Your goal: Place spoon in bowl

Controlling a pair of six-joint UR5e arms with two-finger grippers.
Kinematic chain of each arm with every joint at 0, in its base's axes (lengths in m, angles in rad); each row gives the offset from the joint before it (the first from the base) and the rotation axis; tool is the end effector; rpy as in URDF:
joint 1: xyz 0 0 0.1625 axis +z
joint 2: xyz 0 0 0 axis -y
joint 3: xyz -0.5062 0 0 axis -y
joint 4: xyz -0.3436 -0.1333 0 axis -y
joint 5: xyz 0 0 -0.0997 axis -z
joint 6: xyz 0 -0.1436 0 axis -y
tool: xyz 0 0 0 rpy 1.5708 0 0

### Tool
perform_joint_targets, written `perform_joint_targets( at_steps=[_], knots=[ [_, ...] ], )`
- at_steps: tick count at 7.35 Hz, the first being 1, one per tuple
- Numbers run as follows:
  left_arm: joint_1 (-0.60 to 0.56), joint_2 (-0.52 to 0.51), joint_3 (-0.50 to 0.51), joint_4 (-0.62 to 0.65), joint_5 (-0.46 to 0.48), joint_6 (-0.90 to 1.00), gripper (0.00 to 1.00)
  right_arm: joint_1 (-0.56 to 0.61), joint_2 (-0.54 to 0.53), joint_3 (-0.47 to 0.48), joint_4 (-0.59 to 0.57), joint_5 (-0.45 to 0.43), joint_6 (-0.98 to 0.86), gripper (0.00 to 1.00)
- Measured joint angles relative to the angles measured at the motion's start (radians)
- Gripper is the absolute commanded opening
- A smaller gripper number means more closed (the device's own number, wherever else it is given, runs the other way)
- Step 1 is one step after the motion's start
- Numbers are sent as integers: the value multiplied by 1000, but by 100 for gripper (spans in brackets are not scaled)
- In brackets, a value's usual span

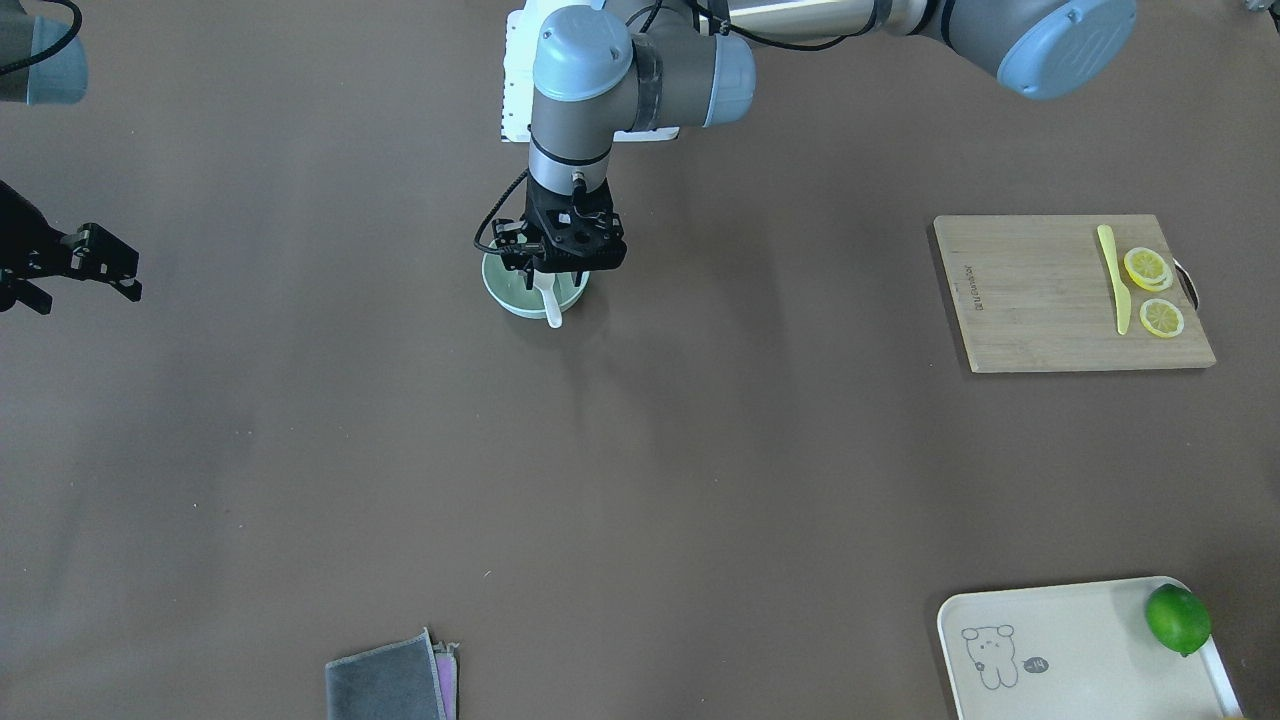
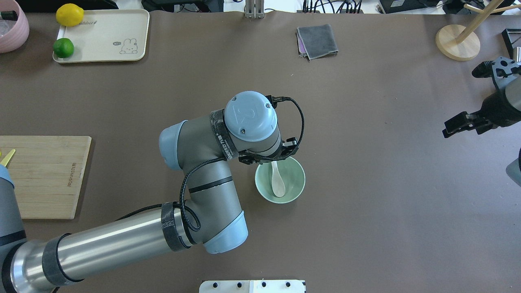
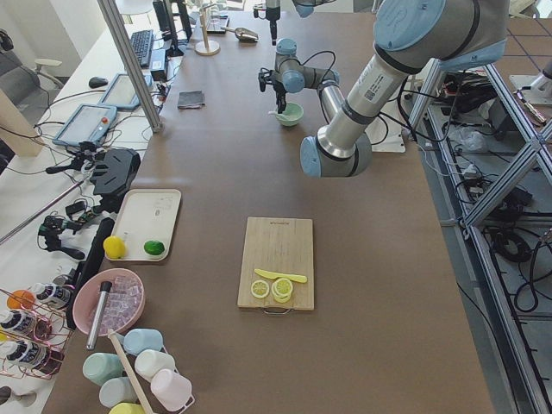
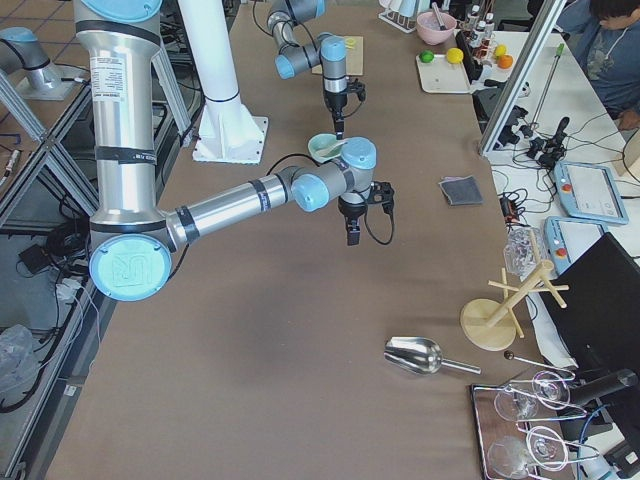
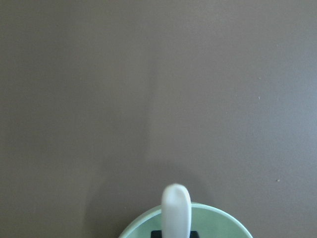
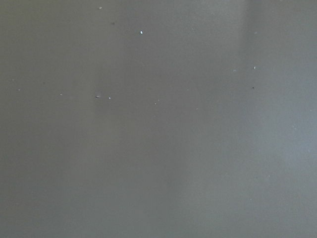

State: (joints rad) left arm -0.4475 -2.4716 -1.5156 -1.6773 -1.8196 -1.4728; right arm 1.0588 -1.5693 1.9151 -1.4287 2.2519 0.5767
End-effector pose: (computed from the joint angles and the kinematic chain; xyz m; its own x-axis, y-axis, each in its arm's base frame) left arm 0.6751 -0.4327 0.2192 0.5437 -0.1558 -0.8247 0.1862 0.9805 -0.0624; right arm -0.1901 -0.4258 0.6040 0.6825 -0.1149 0.7218 0.0723 0.9933 0.0897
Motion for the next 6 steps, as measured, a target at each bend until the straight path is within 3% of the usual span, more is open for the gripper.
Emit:
perform_joint_targets(
  at_steps=[1,3,6],
  knots=[
    [-12,29,-40,3,-9,15,98,4,1,1,0,6,0,100],
    [-87,181,-198,33,-91,128,98,53,-7,0,-3,39,-51,100],
    [-303,382,-409,189,-238,472,98,186,-23,-55,-14,98,-272,100]
  ],
)
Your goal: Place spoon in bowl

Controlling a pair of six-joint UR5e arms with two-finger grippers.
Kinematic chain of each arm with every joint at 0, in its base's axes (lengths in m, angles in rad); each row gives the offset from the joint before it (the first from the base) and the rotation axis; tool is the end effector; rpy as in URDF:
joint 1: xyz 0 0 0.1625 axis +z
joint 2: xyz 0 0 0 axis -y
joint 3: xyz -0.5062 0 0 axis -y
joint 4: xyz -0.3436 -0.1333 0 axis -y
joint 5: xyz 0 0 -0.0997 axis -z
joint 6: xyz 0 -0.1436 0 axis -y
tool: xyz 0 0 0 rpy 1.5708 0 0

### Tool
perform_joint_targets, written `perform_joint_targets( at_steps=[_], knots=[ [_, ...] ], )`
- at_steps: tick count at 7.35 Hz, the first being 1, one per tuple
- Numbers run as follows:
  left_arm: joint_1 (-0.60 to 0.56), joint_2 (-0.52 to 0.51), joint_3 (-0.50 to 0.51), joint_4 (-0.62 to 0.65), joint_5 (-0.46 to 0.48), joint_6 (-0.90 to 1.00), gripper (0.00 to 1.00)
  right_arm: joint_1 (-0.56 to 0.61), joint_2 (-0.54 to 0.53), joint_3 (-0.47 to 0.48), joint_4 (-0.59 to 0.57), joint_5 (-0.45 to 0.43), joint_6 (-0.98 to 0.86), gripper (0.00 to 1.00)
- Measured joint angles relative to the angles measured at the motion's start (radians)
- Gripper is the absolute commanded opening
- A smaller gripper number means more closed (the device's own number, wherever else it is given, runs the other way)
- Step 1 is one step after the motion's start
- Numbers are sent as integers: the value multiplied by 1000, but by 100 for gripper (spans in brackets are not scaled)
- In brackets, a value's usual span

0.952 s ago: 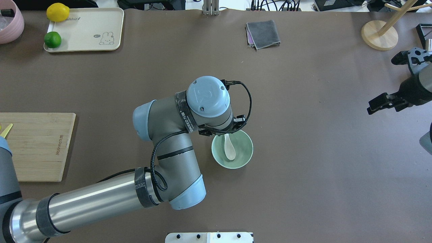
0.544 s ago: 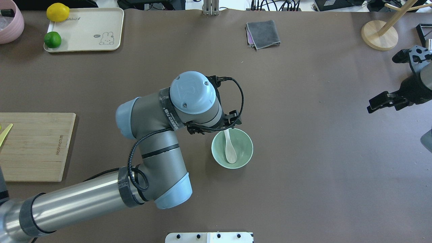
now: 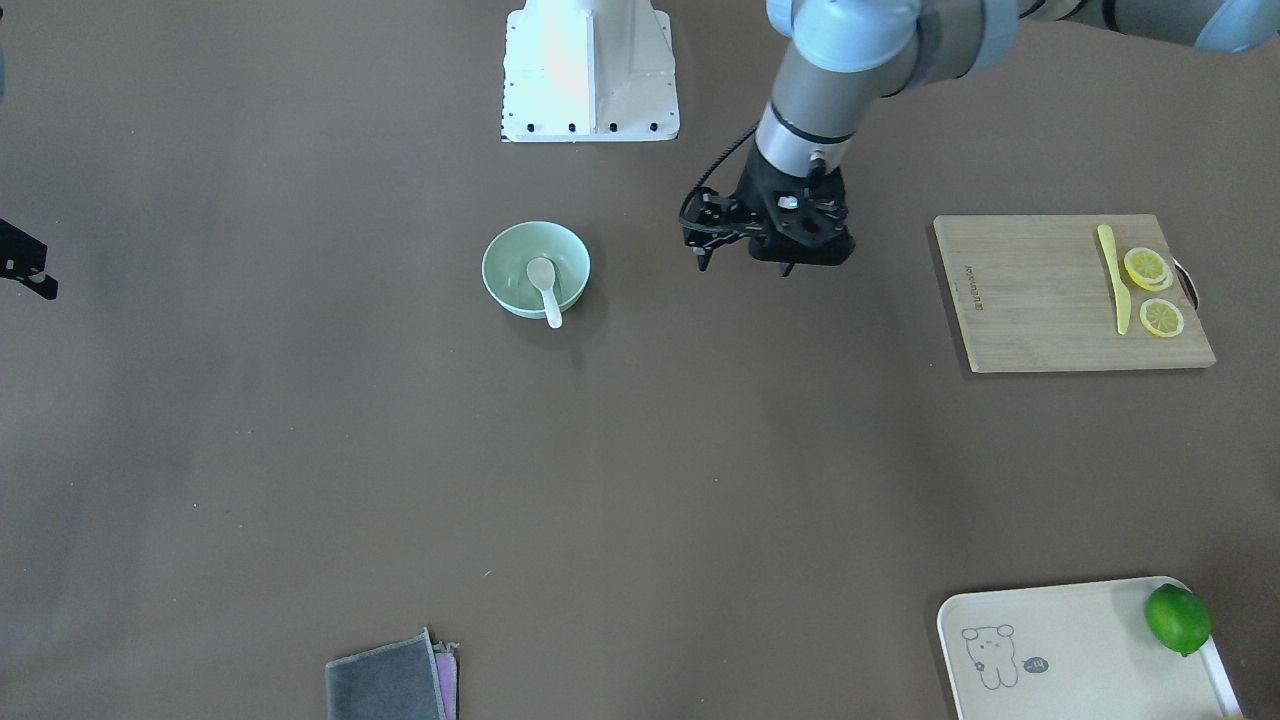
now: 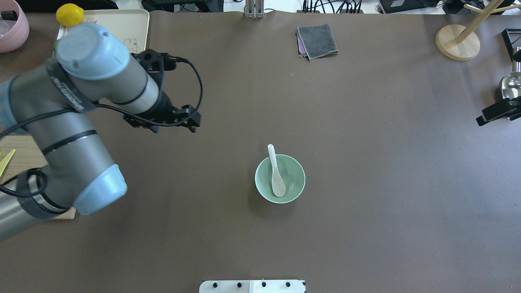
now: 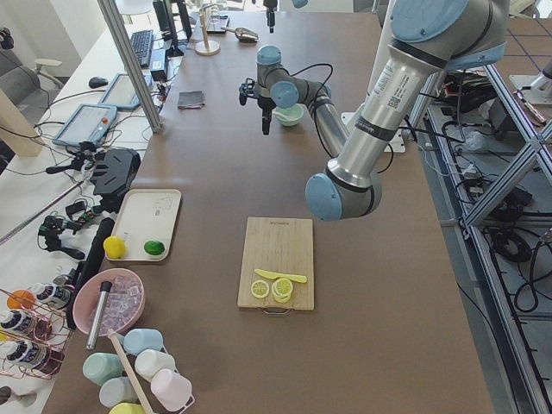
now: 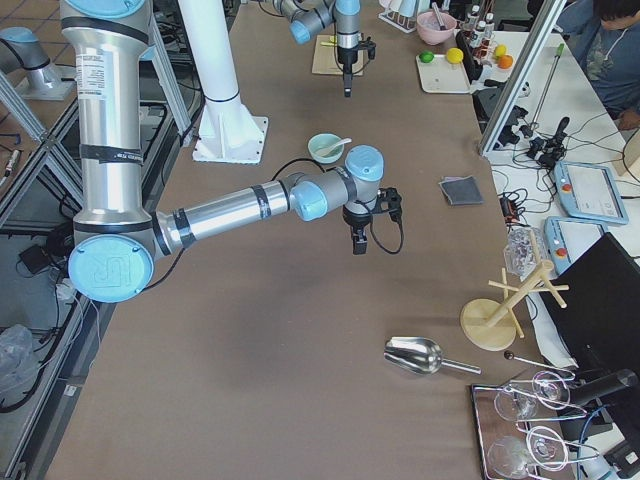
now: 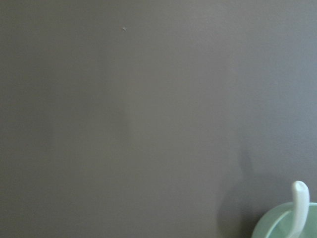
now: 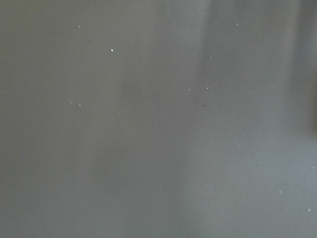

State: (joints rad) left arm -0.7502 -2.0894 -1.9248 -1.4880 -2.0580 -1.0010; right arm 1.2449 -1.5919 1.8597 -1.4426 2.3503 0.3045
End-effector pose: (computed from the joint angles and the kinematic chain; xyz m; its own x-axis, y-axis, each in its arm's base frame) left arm 0.4174 -0.4793 0.3575 0.6274 0.0669 -0.7758 0.0246 0.9941 0.1056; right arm -0.1141 -0.4386 0.6334 0.6486 -0.2002 0.7343 0.1058 0.9791 0.1735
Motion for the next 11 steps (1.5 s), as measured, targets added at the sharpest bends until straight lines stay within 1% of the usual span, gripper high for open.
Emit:
perform_joint_targets(
  at_steps=[1,3,4,5,6,7,8,9,11],
  knots=[
    [-94,77,-31,26,-48,163,98,36,0,-17,-1,14,-51,100],
    [-274,231,-37,34,-114,531,98,85,1,-43,-1,41,-115,100],
    [-365,292,-15,33,-151,713,98,104,2,-57,-1,44,-137,100],
    [-449,344,16,32,-208,856,98,124,3,-69,-1,45,-157,100],
    [-527,387,49,32,-263,980,98,136,8,-84,-1,44,-171,100],
    [-599,429,76,35,-298,1099,98,143,17,-98,-1,41,-177,100],
    [-650,477,87,35,-312,1178,98,148,27,-112,-1,35,-179,100],
    [-685,526,91,31,-316,1216,98,154,41,-133,-1,30,-181,100],
    [-729,566,112,38,-314,1228,98,157,59,-163,0,27,-188,100]
  ],
)
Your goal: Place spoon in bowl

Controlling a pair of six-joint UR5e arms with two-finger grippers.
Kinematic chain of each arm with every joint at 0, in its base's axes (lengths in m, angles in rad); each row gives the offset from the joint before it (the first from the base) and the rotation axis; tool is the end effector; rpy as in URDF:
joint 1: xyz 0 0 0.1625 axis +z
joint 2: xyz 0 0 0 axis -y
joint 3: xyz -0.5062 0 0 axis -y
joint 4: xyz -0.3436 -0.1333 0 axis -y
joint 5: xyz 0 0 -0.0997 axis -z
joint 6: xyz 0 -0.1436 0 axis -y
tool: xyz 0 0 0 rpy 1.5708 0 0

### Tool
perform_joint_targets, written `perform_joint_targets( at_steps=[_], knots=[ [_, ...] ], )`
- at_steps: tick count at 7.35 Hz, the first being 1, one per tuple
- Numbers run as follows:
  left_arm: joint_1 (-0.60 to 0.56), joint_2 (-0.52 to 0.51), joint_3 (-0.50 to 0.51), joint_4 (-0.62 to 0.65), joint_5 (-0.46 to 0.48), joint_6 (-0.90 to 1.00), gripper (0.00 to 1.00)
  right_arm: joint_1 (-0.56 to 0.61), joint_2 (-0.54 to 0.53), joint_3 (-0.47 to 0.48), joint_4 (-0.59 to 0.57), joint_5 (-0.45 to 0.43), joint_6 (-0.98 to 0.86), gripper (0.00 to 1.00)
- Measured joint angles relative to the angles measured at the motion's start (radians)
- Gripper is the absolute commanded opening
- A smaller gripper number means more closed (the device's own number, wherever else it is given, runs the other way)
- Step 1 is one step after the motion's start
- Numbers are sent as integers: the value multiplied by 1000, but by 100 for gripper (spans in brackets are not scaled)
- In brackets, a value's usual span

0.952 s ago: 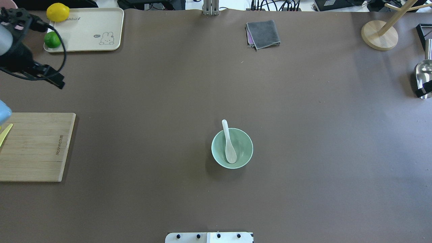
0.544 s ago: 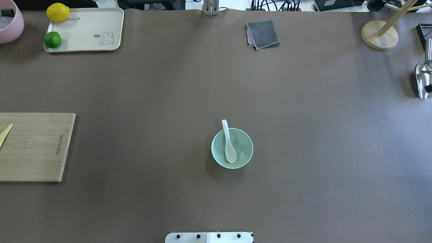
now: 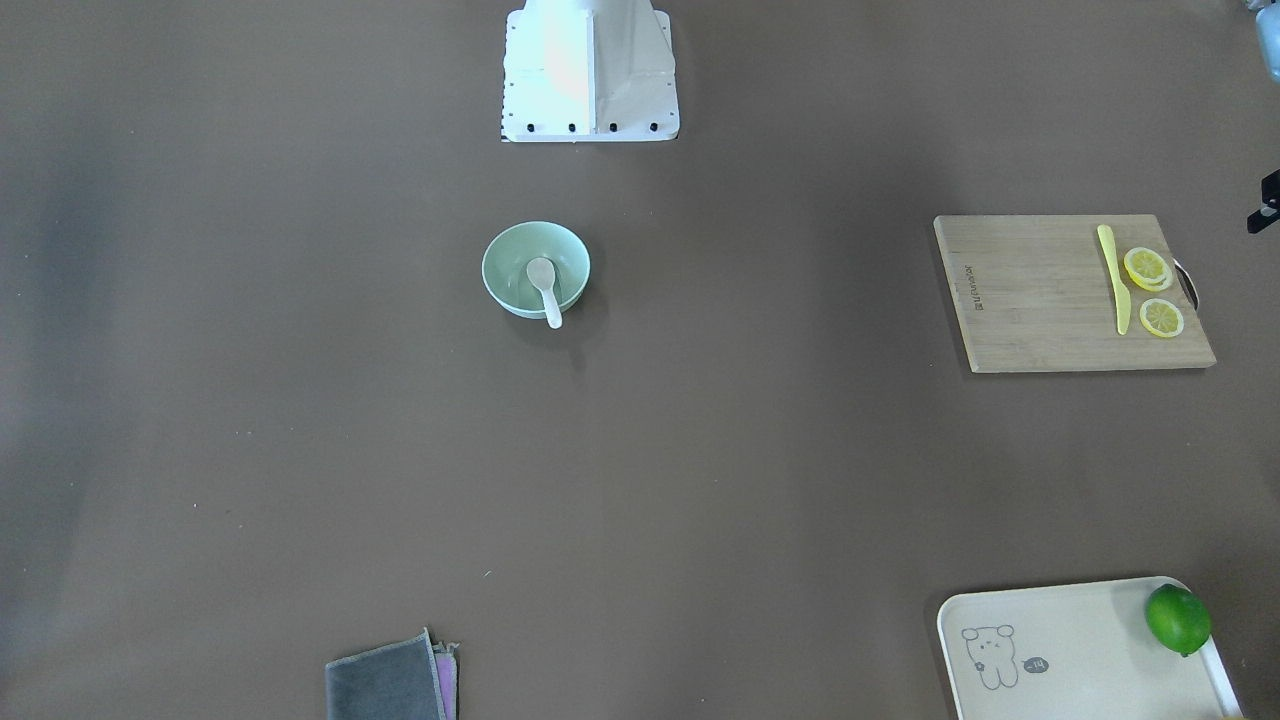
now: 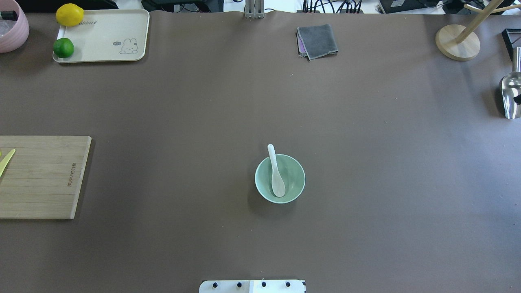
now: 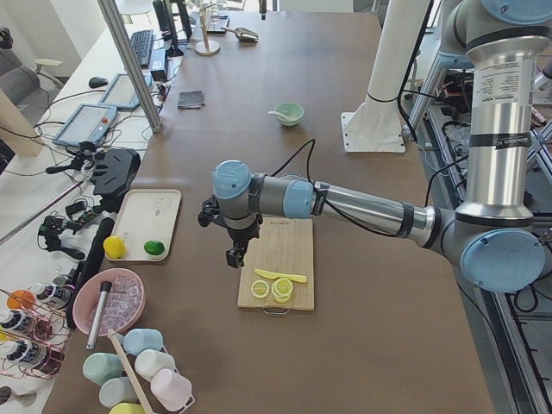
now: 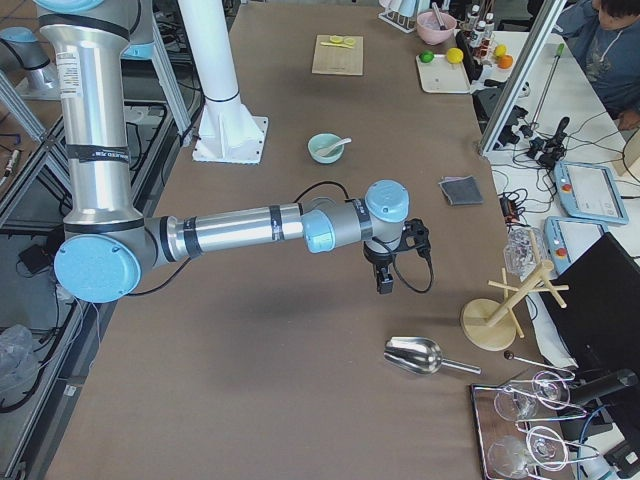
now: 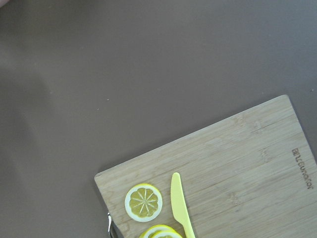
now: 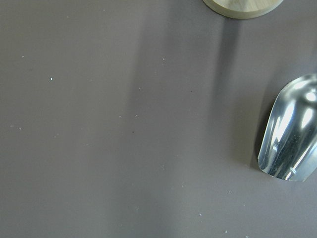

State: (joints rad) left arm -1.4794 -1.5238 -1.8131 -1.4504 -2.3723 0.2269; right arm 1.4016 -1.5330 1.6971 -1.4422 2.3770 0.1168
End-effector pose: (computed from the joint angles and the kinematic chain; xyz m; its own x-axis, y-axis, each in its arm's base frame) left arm 0.0083 -0.4212 0.6936 0.6497 0.3374 -0.6812 -0.2434 0.9413 0.2341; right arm -0.0520 -0.4804 0.6786 0.6617 -0.2096 0.7199 0.0847 0.9749 0.2060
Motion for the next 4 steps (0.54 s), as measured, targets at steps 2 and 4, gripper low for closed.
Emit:
perform_joint_targets(
  at_steps=[2,4],
  knots=[
    [-42,11,23,1,14,3,98,2,6,-12,0,-2,-11,100],
    [-73,37,36,-1,29,3,98,7,9,-15,-1,-6,-15,100]
  ],
)
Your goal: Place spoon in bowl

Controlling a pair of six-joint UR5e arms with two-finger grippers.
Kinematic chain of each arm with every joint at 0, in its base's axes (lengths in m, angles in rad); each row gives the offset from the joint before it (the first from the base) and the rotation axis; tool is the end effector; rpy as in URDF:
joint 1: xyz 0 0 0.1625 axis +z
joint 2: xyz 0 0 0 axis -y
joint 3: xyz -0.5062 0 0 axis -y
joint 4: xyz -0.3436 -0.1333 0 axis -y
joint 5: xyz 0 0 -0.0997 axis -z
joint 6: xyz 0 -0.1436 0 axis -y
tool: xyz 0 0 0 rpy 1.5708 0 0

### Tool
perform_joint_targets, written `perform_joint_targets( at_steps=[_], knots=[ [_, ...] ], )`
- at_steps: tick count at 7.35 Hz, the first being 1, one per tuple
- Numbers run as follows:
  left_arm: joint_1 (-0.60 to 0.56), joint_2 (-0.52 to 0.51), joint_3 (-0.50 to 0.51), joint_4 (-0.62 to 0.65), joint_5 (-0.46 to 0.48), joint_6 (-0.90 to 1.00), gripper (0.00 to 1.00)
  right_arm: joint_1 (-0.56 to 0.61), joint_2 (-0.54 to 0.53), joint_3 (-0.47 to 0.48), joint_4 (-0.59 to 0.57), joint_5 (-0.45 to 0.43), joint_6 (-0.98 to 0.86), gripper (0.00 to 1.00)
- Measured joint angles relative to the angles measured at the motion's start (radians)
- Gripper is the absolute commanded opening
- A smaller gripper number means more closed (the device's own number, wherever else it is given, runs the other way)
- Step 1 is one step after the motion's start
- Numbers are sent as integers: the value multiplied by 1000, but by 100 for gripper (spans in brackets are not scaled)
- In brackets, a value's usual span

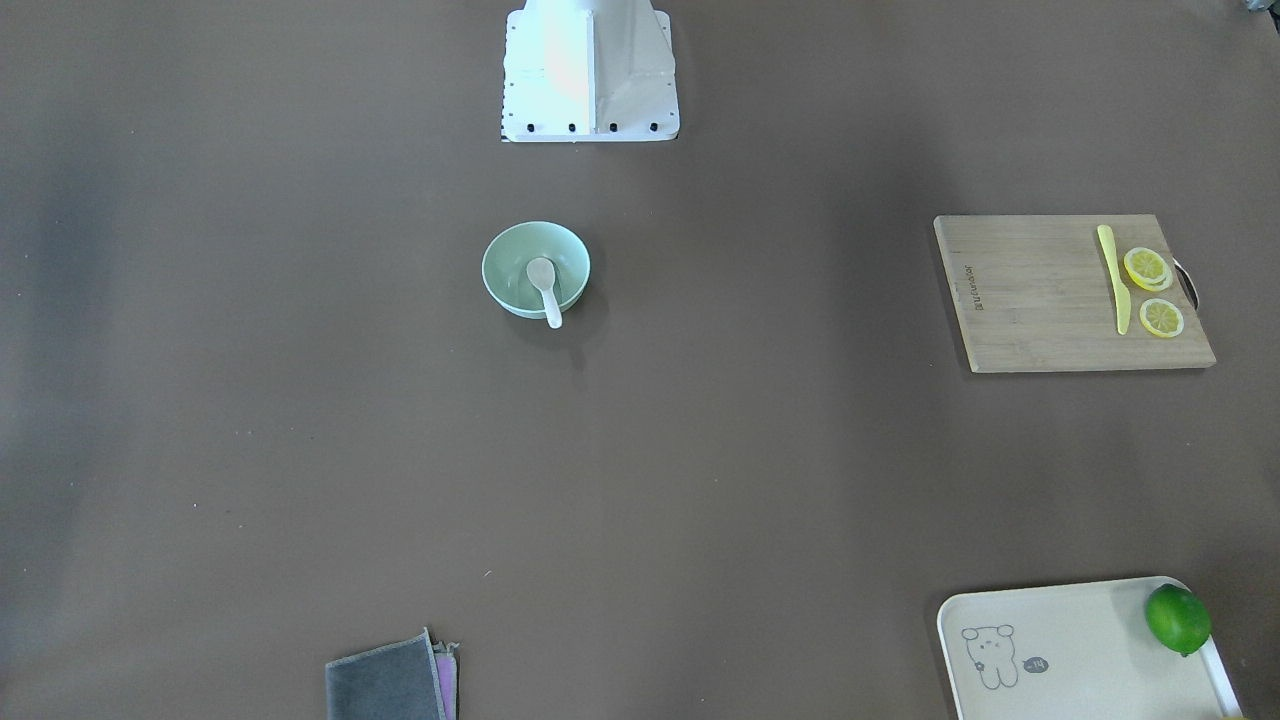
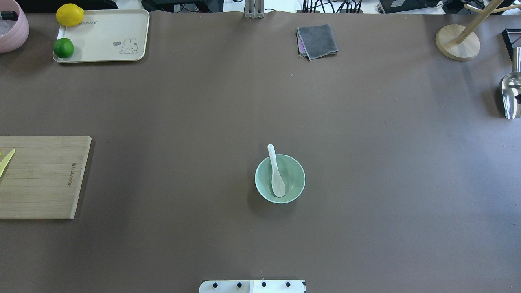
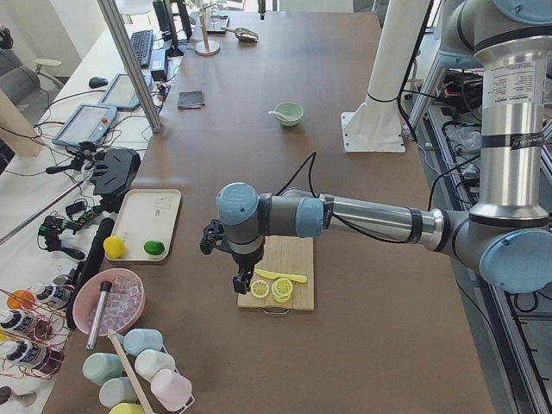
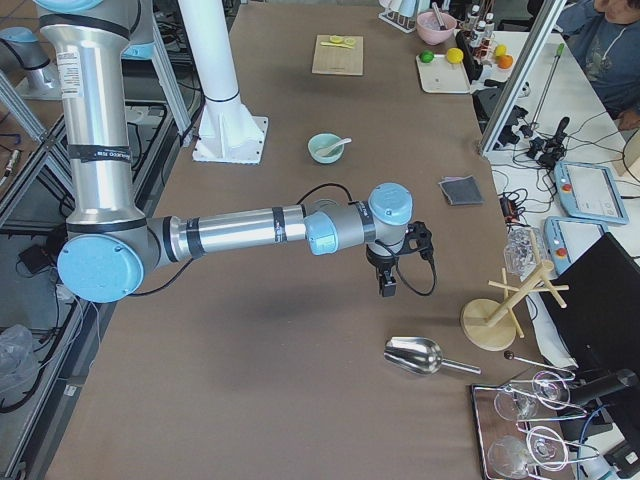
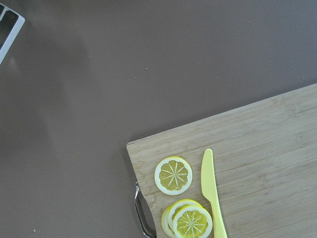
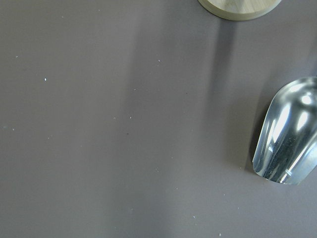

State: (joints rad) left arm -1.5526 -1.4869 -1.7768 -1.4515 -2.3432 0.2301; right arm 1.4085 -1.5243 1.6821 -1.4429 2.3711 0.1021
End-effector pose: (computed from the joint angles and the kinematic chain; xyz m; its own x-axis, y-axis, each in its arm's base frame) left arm -0.0258 -0.3991 0.7276 0.6931 0.2426 -0.6788 -0.1810 0.9701 0.1619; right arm -0.0488 -0.4852 0.6820 0.6671 -0.2140 0.7136 0.0875 0.9737 0.2102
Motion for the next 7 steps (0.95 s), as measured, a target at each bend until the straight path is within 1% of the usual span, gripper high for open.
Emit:
perform_joint_targets(
  at_steps=[3,5,7],
  knots=[
    [-18,11,4,0,3,-2,98,3,5,-11,0,7,2,100],
    [-37,14,1,0,4,-2,98,26,-1,-23,0,9,2,100],
    [-39,11,4,0,37,-1,98,44,-9,-27,0,9,2,100]
  ],
)
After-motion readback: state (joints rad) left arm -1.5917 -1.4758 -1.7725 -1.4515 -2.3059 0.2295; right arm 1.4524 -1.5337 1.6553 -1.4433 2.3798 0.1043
